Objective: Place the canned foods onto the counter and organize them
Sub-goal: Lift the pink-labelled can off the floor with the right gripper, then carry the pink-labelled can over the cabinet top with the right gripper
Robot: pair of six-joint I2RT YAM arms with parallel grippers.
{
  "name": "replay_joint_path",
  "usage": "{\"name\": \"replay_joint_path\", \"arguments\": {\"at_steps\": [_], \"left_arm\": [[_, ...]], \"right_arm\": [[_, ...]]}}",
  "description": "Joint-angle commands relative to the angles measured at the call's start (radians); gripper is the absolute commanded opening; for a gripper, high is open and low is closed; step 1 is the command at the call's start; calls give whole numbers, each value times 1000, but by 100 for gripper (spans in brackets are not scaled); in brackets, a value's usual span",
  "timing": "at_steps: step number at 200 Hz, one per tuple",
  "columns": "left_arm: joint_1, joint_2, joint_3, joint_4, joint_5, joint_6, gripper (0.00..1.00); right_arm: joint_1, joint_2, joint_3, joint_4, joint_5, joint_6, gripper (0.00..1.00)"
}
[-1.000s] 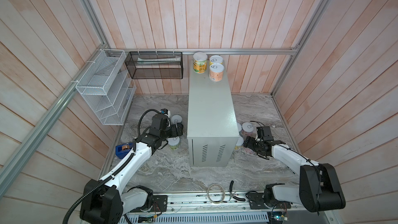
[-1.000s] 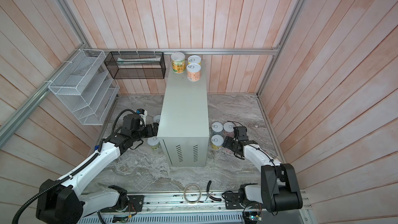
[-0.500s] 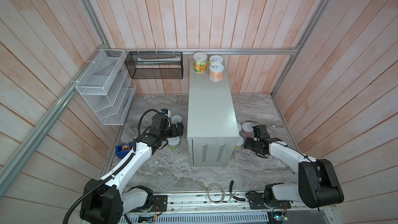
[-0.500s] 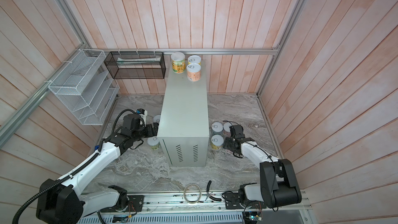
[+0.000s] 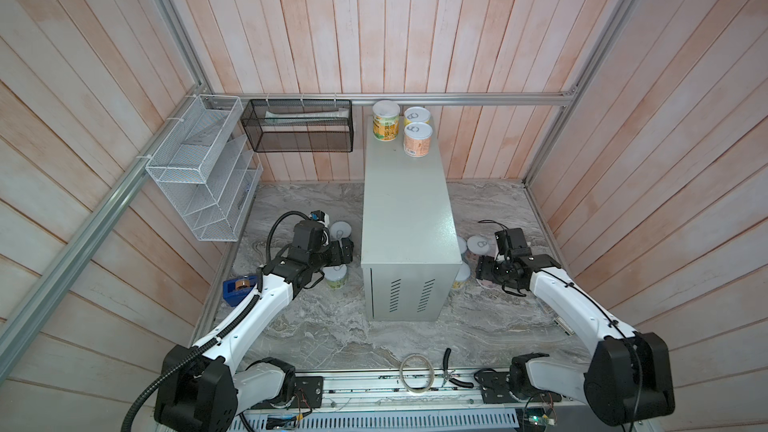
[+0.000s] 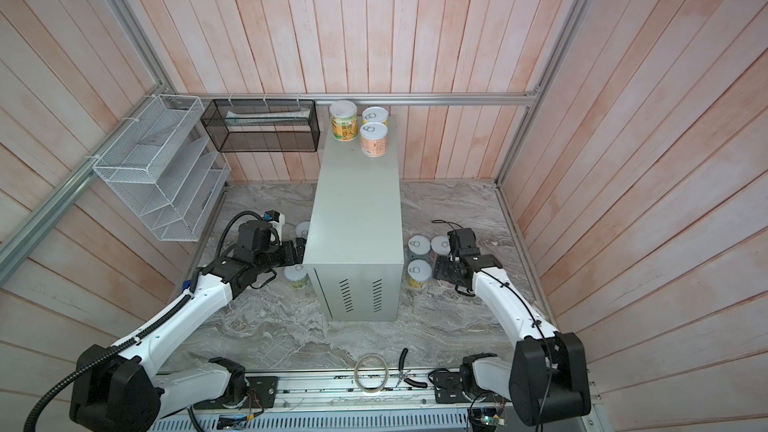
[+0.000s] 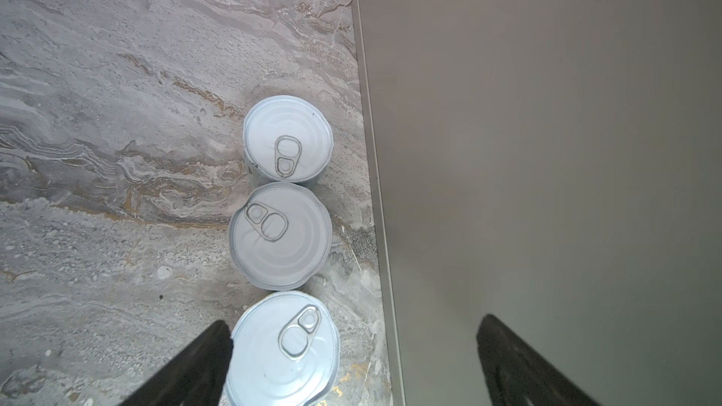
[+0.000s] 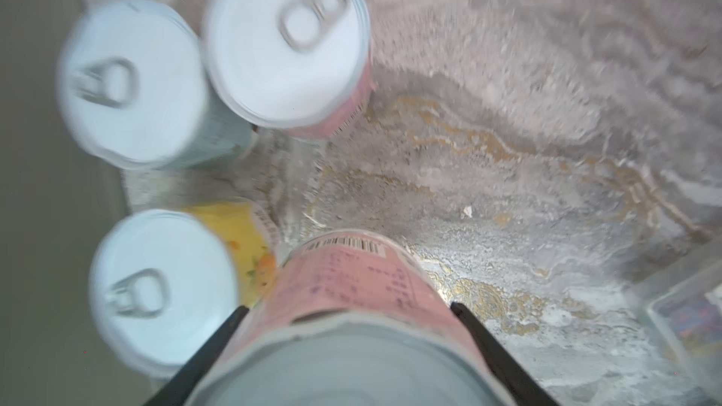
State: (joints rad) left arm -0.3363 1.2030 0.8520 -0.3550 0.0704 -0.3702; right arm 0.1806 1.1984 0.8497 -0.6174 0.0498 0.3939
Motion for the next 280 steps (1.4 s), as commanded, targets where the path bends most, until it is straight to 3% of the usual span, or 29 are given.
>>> {"name": "replay_joint_path", "arguments": {"at_steps": [1, 31, 79, 144, 169, 211, 280], "left_arm": [[4, 1, 24, -2, -14, 26, 100], [5, 24, 59, -4, -23, 34, 100], [5, 31, 125, -44, -35, 70, 100], [8, -8, 123, -53, -5, 56, 99], [8, -6, 139, -68, 9, 60, 99], [8, -23, 135, -65, 15, 63, 99], [8, -14, 136, -62, 13, 78, 99]], "right_arm": [[0, -91, 128, -70, -66, -56, 0], [1, -148, 272, -117, -107, -75, 0], [33, -85, 645, -282, -199, -132, 0], [352, 25, 1009, -324, -28, -109, 0], [428, 137, 1128, -359, -13, -139, 0], [573, 372, 1413, -468, 138, -193, 0], [591, 620, 1690, -490, 112, -251, 0]]}}
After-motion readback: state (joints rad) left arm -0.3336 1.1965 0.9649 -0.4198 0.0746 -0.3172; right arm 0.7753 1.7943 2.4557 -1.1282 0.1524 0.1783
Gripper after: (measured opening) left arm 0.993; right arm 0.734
